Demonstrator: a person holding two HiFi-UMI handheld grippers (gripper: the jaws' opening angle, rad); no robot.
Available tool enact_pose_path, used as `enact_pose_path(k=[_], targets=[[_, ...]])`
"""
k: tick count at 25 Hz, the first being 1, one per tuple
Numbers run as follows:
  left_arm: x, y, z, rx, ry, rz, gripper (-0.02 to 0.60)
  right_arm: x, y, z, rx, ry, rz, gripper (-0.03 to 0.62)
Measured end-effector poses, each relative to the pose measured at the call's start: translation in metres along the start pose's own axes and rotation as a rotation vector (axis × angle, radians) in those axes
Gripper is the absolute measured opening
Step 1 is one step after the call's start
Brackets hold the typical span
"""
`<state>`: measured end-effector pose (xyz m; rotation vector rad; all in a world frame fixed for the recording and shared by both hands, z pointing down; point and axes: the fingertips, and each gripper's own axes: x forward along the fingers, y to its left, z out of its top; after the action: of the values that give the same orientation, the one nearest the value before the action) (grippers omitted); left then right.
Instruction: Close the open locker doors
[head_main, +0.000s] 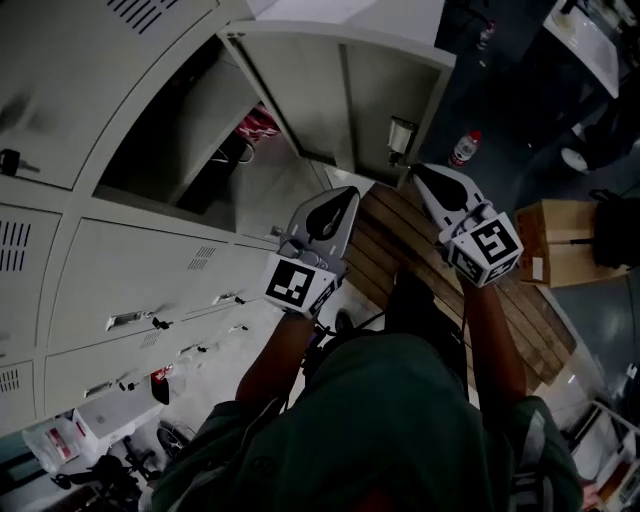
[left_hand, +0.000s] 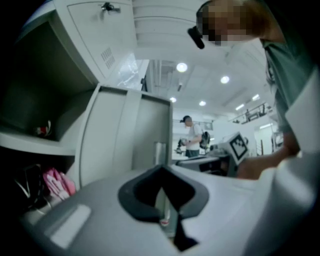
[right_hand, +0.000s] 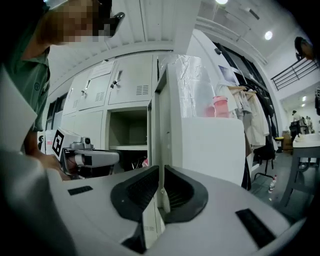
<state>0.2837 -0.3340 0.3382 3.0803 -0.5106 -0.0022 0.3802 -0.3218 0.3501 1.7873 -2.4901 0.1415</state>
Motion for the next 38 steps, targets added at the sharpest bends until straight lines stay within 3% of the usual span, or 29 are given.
enact_pose_path(k=[10,15,19,26,38], targets=[[0.056,-0.009,-0.007,-0.019,0.011,0.079,-0.002,0.010,-0.038,0.017,0.013,-0.044,0.253,0.017],[0.062,-0.011,-0.008,-0.026,0.012,0.126,-0.002,0.011,-0.032,0.021,0.006,-0.085,0.405,0.021],[0.053,-0.011,-0.004,-0.035,-0.001,0.163,-0.002,0.006,-0.017,0.018,-0.017,-0.062,0.476,0.021],[-0.001,-0.006,-0.009,-0.037,-0.014,0.226,-0.002,-0.002,0.046,0.017,-0.040,-0.089,0.550,0.021],[-0.129,0.006,0.000,0.001,-0.036,0.310,-0.002,0.021,0.184,0.018,-0.064,-0.100,0.587,0.021]])
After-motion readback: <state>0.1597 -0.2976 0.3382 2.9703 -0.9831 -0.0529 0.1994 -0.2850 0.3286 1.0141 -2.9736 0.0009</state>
